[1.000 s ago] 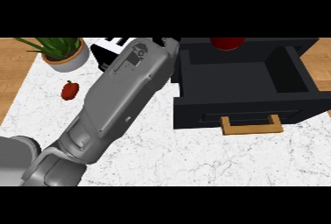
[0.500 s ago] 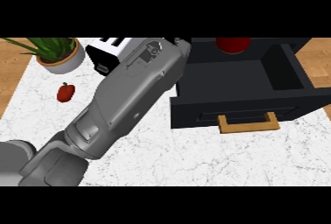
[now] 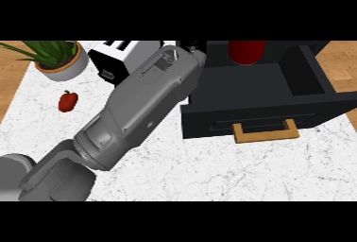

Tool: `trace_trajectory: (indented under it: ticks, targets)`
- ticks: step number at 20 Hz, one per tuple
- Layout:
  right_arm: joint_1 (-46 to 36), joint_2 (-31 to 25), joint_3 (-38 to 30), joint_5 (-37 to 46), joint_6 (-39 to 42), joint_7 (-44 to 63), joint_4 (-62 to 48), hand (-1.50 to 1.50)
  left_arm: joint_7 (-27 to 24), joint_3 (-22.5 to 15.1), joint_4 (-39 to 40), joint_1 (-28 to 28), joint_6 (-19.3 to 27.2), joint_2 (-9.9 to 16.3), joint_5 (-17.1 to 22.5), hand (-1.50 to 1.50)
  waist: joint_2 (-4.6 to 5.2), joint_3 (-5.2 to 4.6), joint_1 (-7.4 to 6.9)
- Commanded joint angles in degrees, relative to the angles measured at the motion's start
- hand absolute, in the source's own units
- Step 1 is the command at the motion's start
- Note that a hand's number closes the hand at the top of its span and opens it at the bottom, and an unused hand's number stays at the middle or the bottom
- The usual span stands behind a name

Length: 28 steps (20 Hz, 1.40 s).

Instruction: Pick up the can, place it into the drawer and close the drawer

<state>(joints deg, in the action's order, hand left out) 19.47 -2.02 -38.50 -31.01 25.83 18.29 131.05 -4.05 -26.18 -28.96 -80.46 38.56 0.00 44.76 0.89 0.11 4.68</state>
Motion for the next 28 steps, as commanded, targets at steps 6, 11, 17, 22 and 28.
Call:
trace_trajectory:
  ticks: [6,11,17,22,28]
  targets:
    - [-1.3,0.8,1.5,1.2,0.5,-0.3,-0.7,-1.5,-0.6,-7.8,0.4,1.4,6.3,0.0,5.7,-1.5,0.17,0.05,1.11]
    - [-0.2,1.6,2.5,1.4,-0.3,1.9,3.2,-1.5,-4.2,-7.9,2.5,2.2,5.1,0.0,7.4,-1.5,0.29,-0.01,0.73]
    - [-1.2,0.9,1.3,1.4,-0.5,1.2,1.4,-1.5,-6.6,-9.0,2.7,1.0,7.5,0.0,10.3,-1.5,0.42,0.02,1.34]
    - [-3.9,-1.4,-0.4,7.6,1.7,-4.6,4.9,-1.5,-8.2,-7.4,3.0,-0.2,6.6,0.0,12.1,-1.5,0.52,0.0,1.08]
    - [-7.5,-3.2,2.4,16.5,3.3,-8.2,8.9,-1.5,-10.8,-8.0,0.9,0.7,6.0,0.0,13.7,-1.5,0.21,-0.06,-0.95]
